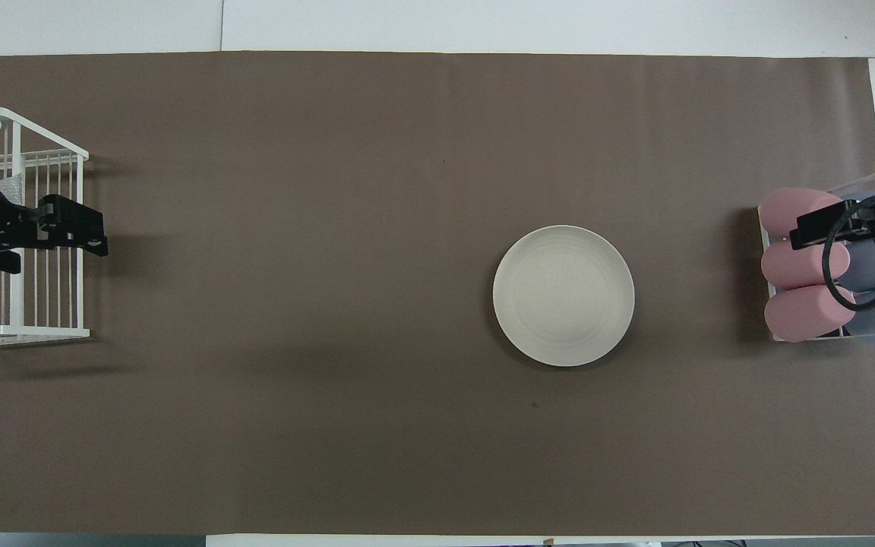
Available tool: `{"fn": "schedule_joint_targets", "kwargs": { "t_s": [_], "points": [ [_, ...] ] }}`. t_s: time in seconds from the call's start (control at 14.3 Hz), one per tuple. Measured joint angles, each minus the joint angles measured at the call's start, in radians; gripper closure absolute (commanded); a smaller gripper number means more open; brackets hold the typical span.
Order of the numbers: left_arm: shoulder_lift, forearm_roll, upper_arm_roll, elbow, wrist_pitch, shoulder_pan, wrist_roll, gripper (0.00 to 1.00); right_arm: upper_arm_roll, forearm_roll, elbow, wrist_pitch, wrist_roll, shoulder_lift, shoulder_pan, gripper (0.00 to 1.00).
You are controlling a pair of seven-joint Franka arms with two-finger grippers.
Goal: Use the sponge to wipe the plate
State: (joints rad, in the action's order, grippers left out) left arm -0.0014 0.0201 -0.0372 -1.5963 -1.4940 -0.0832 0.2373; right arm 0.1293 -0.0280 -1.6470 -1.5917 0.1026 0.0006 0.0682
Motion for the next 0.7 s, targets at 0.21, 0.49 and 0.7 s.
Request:
{"fn": "schedule_joint_targets", "kwargs": {
  "t_s": [0.21, 0.49, 0.7],
  "points": [
    [0.000, 0.000, 0.000, 0.000, -0.004, 0.000, 0.003, 0.00, 0.000, 0.000, 0.000, 0.000, 0.000, 0.000, 0.000, 0.00],
    [0.000, 0.000, 0.000, 0.000, -0.021, 0.000, 0.018, 0.00, 0.000, 0.000, 0.000, 0.000, 0.000, 0.000, 0.000, 0.00],
    [0.000, 0.000, -0.001, 0.000, -0.039, 0.000, 0.020, 0.00, 0.000, 0.000, 0.000, 0.000, 0.000, 0.000, 0.000, 0.00]
  ]
}}
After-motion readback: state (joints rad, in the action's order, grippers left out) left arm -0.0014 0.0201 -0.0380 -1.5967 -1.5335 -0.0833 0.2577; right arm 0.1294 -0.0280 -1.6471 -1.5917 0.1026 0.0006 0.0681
